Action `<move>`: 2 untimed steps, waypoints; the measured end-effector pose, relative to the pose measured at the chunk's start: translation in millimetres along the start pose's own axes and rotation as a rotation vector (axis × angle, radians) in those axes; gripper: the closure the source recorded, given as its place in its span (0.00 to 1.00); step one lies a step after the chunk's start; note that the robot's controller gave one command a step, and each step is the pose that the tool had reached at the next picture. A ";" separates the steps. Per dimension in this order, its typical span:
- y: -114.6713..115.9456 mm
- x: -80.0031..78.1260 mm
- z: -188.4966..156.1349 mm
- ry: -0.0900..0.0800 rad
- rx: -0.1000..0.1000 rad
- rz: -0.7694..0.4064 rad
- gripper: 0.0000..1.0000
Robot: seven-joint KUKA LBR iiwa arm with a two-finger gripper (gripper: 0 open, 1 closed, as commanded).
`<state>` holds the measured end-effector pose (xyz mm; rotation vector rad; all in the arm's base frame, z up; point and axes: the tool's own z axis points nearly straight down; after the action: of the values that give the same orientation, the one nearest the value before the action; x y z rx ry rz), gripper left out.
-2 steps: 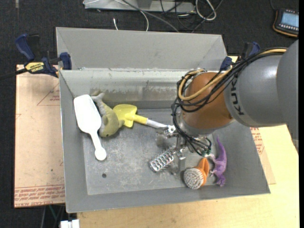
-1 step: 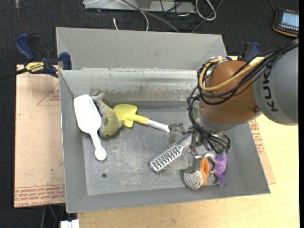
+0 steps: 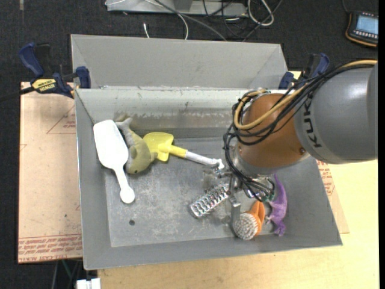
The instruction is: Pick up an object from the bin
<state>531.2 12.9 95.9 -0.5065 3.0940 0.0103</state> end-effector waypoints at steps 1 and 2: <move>-9.3 40.4 -6.8 -0.006 0.002 -0.116 1.00; -9.3 40.4 -6.8 -0.006 0.002 -0.116 1.00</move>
Offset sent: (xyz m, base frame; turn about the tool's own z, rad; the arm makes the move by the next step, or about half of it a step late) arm 0.0000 0.0000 0.0000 0.0000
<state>495.9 -8.8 102.4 -0.6830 3.0533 0.0084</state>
